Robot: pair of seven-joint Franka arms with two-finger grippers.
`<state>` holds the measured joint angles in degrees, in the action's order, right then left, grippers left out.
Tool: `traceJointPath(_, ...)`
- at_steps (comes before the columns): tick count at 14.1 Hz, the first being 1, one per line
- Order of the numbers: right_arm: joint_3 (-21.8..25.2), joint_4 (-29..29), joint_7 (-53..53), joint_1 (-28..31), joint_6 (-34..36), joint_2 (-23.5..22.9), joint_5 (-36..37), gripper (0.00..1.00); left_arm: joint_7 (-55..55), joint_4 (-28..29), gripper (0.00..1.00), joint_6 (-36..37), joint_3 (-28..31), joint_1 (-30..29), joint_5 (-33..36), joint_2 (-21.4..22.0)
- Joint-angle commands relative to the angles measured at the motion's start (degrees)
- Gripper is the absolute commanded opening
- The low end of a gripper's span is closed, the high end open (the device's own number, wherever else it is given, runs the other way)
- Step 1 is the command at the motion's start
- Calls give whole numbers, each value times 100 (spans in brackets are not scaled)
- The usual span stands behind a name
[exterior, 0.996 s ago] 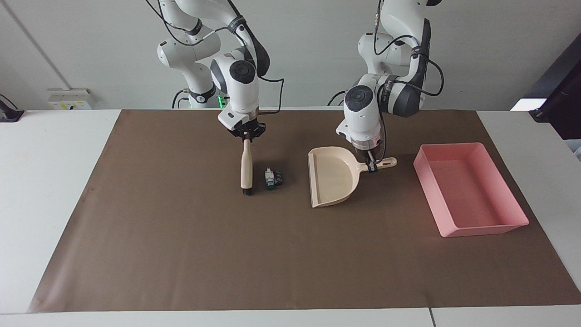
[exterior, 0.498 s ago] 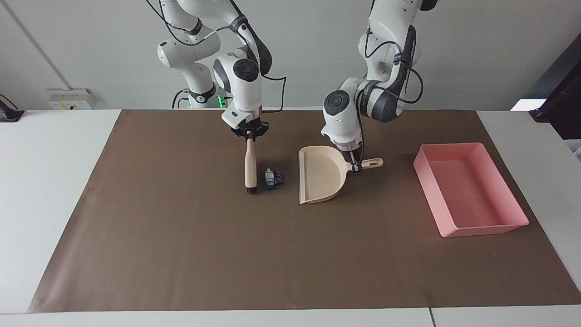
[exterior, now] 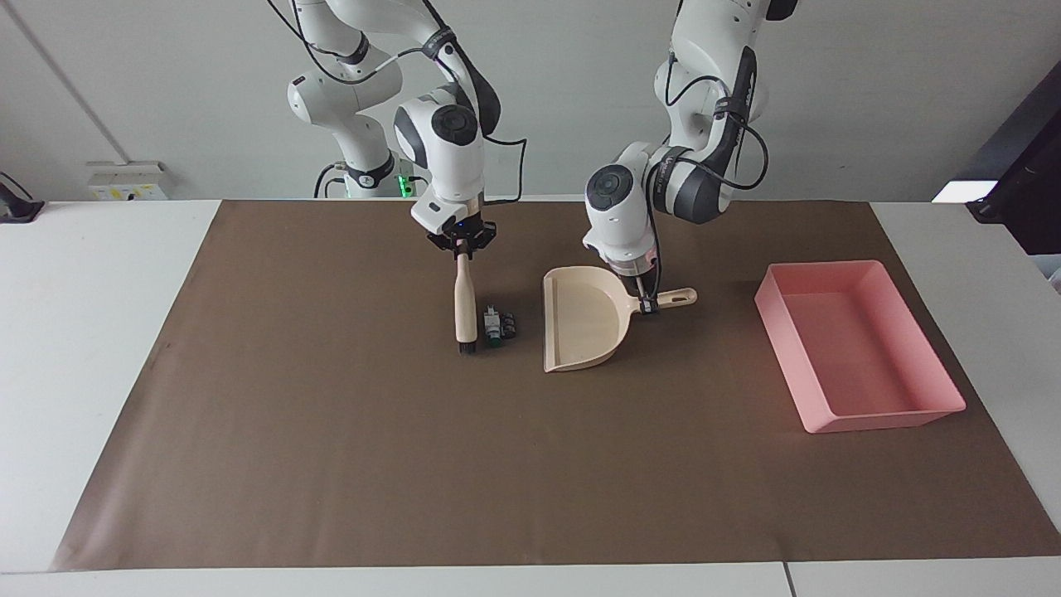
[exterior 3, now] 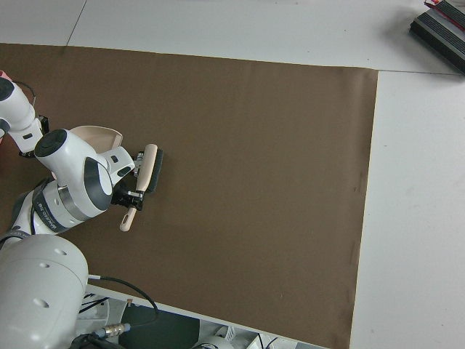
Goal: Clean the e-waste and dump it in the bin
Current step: 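Sweep the e-waste into the dustpan with the brush in the right gripper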
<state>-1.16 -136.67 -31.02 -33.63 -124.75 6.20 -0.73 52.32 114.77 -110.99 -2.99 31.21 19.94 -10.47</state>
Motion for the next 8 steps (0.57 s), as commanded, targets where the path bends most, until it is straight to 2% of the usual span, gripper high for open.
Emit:
traceJointPath(1, 10, -35, 96, 23, -276, -22, 65, 0, -108, -16, 0, 104, 53, 96, 89, -7)
traceJointPath(3, 19, 0, 149, 23, -408, -249, 73, 0, -108, -16, 0, 104, 53, 87, 89, -7)
traceJointPath(6, 19, 141, 158, -3, -418, -338, 73, 0, -108, -16, 0, 122, 53, 96, 89, -7)
traceJointPath(8, 10, 184, 36, -204, -549, -513, -14, 0, -91, -16, 0, 131, 53, 78, 89, -7)
